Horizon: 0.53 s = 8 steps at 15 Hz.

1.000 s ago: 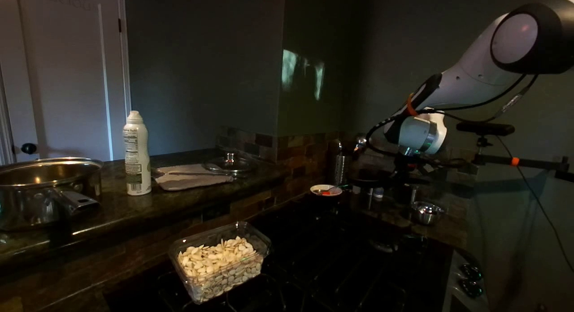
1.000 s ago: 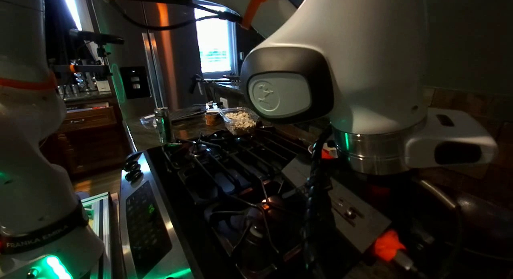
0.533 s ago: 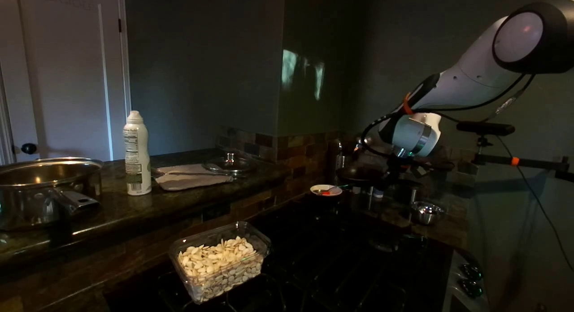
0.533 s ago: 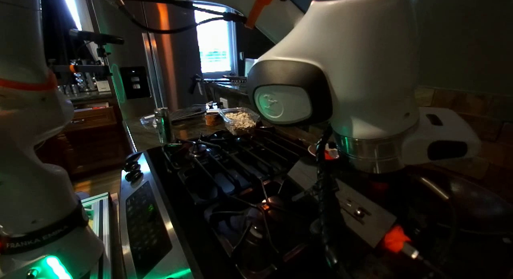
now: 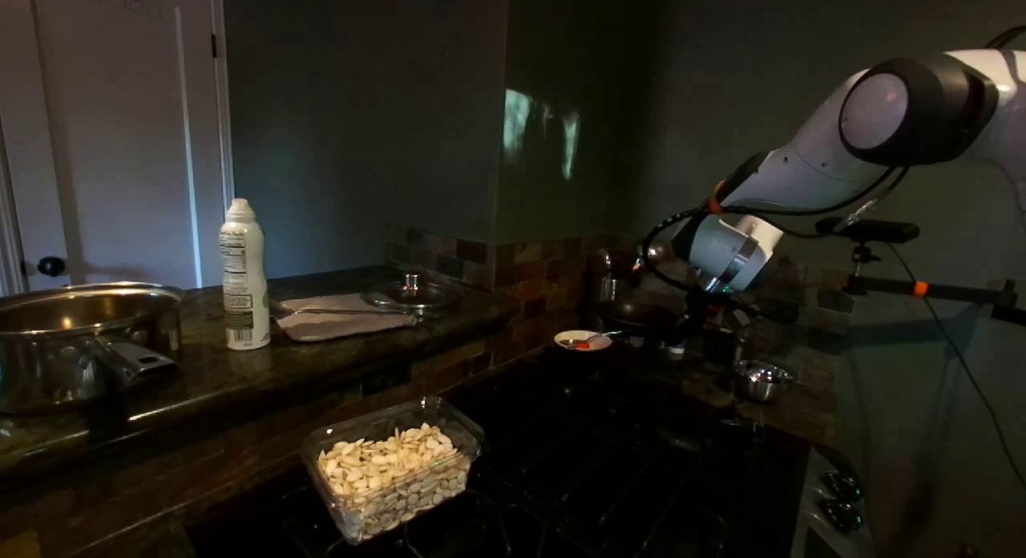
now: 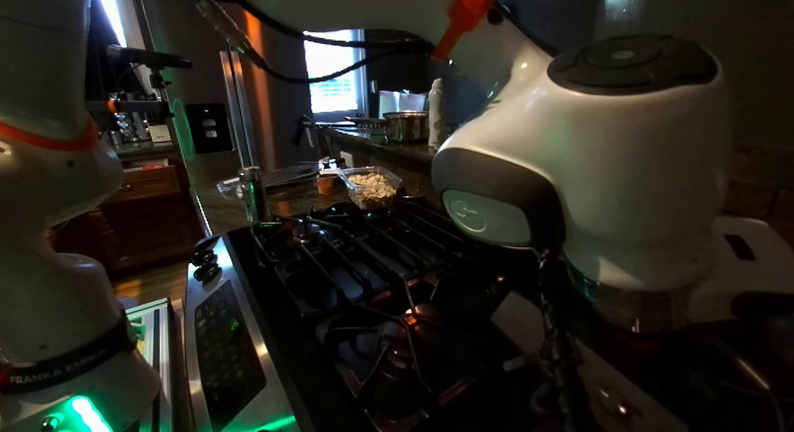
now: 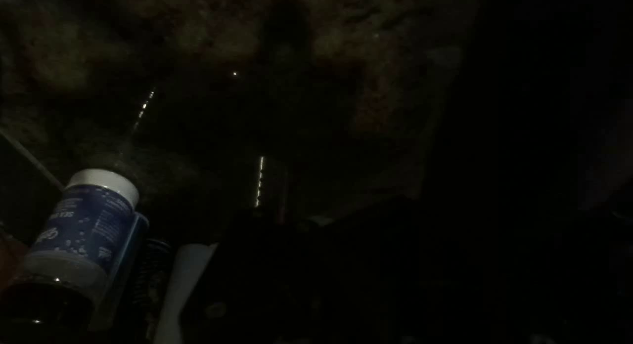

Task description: Remove the pan from the stove and put it on the counter

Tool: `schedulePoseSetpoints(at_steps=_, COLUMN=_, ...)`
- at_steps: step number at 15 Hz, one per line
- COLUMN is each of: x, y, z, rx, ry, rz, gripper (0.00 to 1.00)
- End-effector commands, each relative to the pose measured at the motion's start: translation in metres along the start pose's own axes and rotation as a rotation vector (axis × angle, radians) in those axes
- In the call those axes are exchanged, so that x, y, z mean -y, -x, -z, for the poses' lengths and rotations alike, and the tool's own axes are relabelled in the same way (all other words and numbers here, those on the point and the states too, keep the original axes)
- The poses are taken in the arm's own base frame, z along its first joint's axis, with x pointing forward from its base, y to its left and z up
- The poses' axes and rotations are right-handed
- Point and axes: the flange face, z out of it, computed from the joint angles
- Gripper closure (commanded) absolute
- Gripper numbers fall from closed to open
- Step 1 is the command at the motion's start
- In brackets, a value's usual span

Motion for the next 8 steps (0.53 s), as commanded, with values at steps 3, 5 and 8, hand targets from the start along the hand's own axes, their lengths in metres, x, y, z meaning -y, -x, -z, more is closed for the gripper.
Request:
schedulePoseSetpoints(at_steps=3, x=-0.03, y=-0.005, z=-0.031, rx=0.044, ry=-0.065, rz=0.059, gripper=1.0)
schedulePoseSetpoints(at_steps=5, x=-0.032, y=-0.006, z=-0.042, rx=0.067, ry=-0.078, rz=0.078, gripper=1.0)
schedulePoseSetpoints(at_steps=8, x=-0.034, y=-0.008, z=-0.058, rx=0.079, ry=-0.065, rz=0.08, gripper=1.0)
